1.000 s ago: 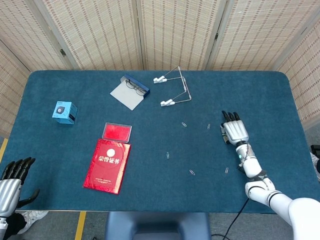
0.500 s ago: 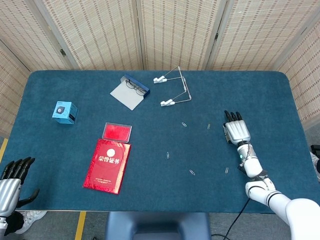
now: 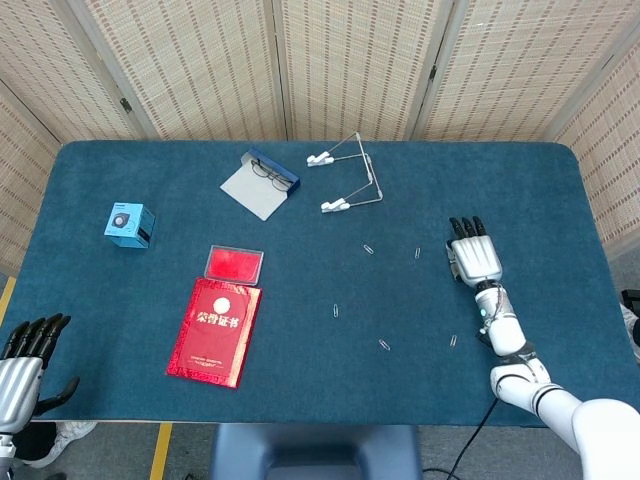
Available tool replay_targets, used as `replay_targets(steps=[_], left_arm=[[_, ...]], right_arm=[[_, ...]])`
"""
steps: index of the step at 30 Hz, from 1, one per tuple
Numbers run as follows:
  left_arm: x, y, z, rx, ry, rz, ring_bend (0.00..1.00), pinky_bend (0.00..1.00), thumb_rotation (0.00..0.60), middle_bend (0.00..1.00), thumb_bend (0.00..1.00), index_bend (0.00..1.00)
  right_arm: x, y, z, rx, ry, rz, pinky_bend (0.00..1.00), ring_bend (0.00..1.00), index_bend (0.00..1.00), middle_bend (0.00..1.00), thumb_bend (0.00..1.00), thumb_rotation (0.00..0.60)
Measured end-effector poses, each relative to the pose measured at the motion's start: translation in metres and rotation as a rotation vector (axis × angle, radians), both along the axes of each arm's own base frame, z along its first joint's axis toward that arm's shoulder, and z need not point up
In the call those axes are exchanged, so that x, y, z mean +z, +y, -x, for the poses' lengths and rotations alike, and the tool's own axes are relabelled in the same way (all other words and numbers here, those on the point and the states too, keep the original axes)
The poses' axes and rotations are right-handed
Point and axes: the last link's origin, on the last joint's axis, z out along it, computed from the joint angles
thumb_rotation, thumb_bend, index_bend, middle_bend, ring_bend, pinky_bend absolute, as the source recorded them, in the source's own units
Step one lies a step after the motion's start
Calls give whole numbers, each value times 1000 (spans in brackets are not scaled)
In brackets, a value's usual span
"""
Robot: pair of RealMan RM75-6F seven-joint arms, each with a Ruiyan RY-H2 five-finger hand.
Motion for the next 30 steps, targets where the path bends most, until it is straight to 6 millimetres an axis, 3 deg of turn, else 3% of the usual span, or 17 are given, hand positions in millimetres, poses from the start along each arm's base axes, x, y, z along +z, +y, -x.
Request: replay_targets(steps=[15,30], left_arm=[[0,1,0,0,1,0,75,10,600,90,366,0],[0,0,0,-5,-6,1,75,10,600,90,366,0]], right_arm=[[12,6,-14,62,-52,41,0,97,855,135,498,600],[13,13,-55,150,-135,17,0,106,855,146,498,600]])
